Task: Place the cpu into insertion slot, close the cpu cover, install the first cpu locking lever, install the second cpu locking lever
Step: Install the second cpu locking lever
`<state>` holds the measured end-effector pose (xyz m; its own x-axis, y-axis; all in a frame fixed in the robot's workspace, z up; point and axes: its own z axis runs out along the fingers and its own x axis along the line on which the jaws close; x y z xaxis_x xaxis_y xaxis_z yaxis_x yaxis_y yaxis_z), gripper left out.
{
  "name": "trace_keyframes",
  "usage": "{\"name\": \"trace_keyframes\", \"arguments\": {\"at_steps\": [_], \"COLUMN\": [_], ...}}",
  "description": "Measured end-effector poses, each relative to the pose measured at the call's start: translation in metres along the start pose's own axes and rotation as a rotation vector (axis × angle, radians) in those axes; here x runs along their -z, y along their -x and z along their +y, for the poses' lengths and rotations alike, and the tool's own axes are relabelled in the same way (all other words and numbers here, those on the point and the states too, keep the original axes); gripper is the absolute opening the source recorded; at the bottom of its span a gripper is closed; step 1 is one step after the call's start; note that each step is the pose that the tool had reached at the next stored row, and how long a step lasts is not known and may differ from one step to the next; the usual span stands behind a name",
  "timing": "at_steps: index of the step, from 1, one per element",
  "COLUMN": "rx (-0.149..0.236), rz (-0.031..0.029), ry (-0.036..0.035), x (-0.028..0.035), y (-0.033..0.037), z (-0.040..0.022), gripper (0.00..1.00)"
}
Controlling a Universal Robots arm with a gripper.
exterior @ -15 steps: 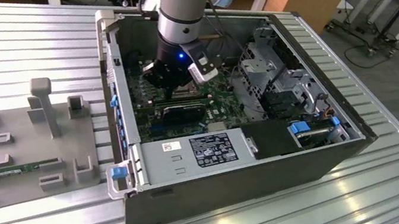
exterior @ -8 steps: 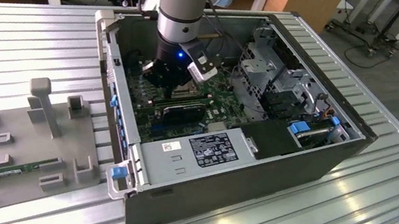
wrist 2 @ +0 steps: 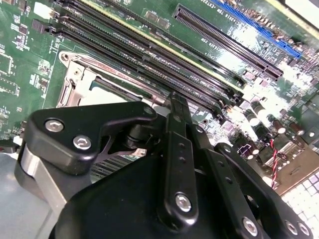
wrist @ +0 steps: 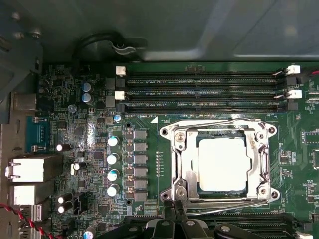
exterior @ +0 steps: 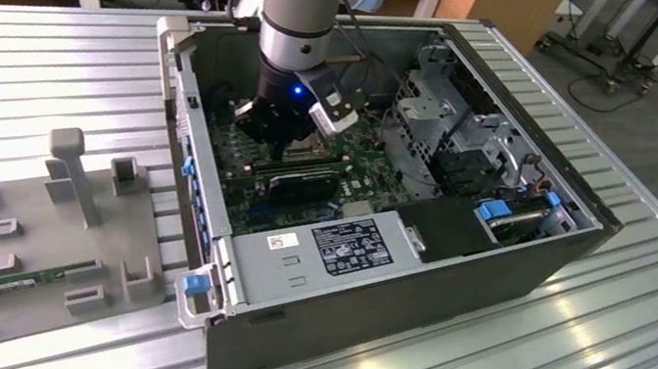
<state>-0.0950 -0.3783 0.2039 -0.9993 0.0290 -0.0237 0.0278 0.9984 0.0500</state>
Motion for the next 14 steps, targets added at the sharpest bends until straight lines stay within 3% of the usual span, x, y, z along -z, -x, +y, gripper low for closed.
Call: {"name": "trace_keyframes", "arguments": {"at_steps": [3,7,14], "rx": [0.0,-0.001,-0.001], "rz": [0.0002,-0.0009,-0.0045], "ry": [0.0196,0.0329,0.0433], "x": [-0.0001,-0.0004,-0.0019], "y": [0.0,0.0,-0.0001], "z": [0.0,-0.0007,-0.0027], "gripper": [0.11,0.11,0.11]}}
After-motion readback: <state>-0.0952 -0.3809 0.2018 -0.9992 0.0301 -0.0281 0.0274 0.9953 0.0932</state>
